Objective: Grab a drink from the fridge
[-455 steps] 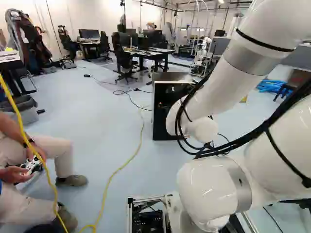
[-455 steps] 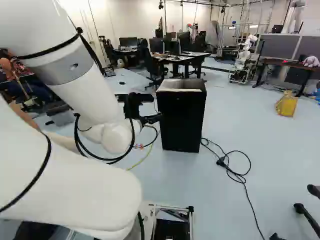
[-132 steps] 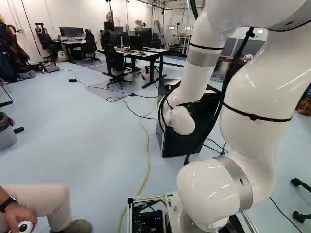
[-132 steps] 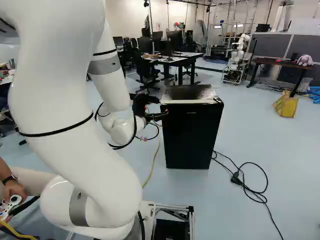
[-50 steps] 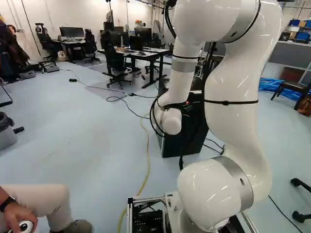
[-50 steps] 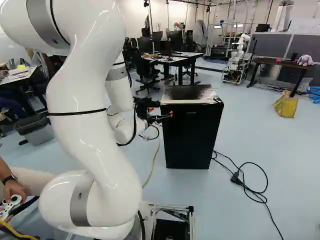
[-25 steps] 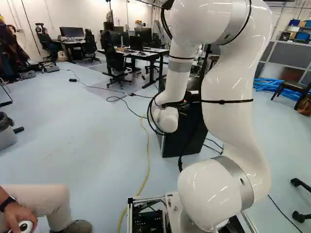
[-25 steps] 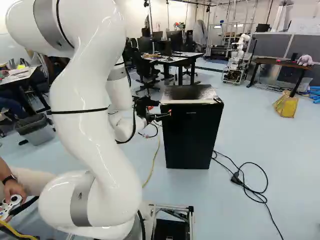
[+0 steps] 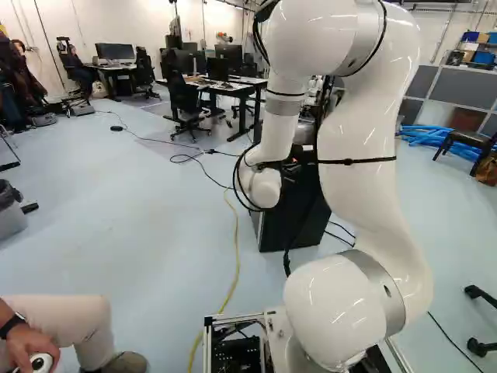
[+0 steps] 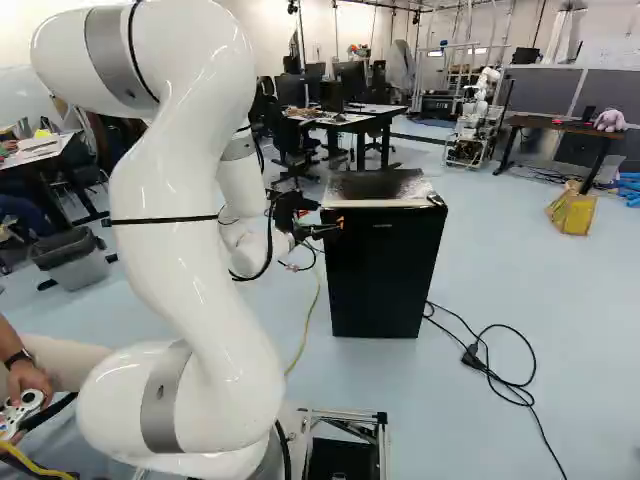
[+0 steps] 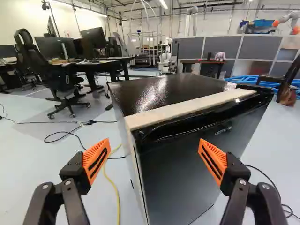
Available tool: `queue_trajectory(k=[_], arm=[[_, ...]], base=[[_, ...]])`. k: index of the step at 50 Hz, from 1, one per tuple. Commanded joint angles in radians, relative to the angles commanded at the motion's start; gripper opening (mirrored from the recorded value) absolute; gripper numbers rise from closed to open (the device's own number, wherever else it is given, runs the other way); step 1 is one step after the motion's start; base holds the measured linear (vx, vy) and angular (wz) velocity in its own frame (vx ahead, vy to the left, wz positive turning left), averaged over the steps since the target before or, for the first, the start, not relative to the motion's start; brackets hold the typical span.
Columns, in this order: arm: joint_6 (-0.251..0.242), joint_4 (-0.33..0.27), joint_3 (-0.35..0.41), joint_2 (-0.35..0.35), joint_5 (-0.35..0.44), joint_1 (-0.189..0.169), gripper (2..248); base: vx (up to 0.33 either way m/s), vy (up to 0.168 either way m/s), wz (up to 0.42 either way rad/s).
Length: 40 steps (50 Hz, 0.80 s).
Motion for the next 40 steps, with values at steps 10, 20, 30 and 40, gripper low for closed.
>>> queue_trajectory(k=[10,20,30,40], arm=[[0.000,0.022,-0.027,-0.019,0.000,0.001,247],[0.000,0.044,-0.050,-0.035,-0.006,0.003,247],[0.000,0.066,-0.065,-0.045,-0.021,0.005,247],[0.000,0.087,-0.076,-0.052,-0.040,0.007,247]], base=[[0.000,0.000,0.000],[0.000,0.000,0.000],[0.000,0.000,0.000],[0.000,0.000,0.000]])
